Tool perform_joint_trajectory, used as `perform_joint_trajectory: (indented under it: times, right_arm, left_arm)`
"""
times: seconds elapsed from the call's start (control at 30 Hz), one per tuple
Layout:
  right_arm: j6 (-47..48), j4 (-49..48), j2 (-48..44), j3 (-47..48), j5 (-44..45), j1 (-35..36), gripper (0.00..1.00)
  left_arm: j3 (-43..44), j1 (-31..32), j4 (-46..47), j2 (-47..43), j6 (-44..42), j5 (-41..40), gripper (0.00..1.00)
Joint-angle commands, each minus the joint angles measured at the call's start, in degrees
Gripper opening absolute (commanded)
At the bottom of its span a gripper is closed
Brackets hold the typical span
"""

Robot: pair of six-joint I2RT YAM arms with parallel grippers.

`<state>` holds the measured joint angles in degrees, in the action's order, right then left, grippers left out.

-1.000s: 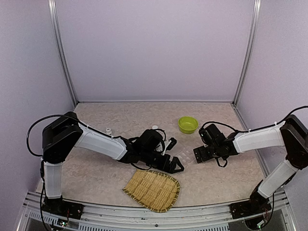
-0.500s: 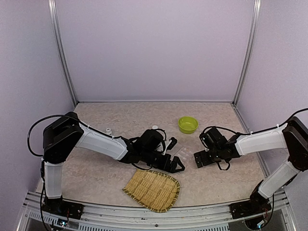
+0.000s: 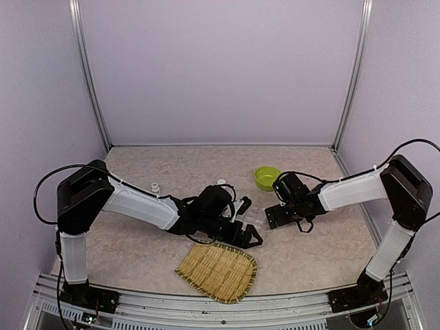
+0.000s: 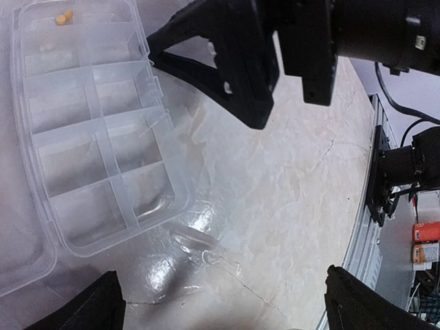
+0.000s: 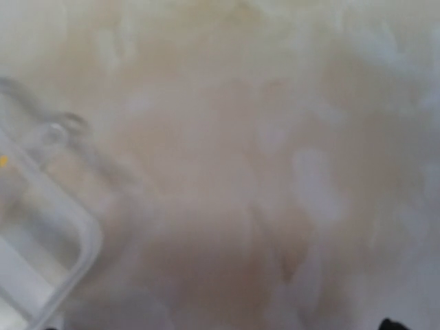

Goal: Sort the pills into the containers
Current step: Adjust the pill container at the center of the board.

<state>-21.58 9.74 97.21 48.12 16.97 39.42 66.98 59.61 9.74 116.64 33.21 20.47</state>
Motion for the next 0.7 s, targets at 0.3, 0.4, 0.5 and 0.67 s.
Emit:
perform_joint_trajectory:
  times: [0.3,0.4,0.5,0.67]
  right_arm:
    - [2.07,-1.47,-0.19,0.30,-0.10,-3.30,1.00]
    - [1.28,-1.38,-2.37,-1.43,-1.39,-3.30,1.00]
    - [0.33,-1.49,-5.52,-3.80,-3.28,-3.21,1.00]
    - [-0.34,-0.34,-10.69,-6.65,-4.52,-3.05,1.00]
  left_arm:
    - [-0.71,-3.88,-5.77,-15.54,-6.22,-9.55,0.99]
    - [1.37,-7.55,-9.36,-16.72,-9.09,-13.90,0.99]
    - [4.50,-11.07,-13.01,-15.13,-11.51,-17.34,0.99]
    - [10.15,-13.44,-17.54,-9.84,-16.21,-23.85,0.99]
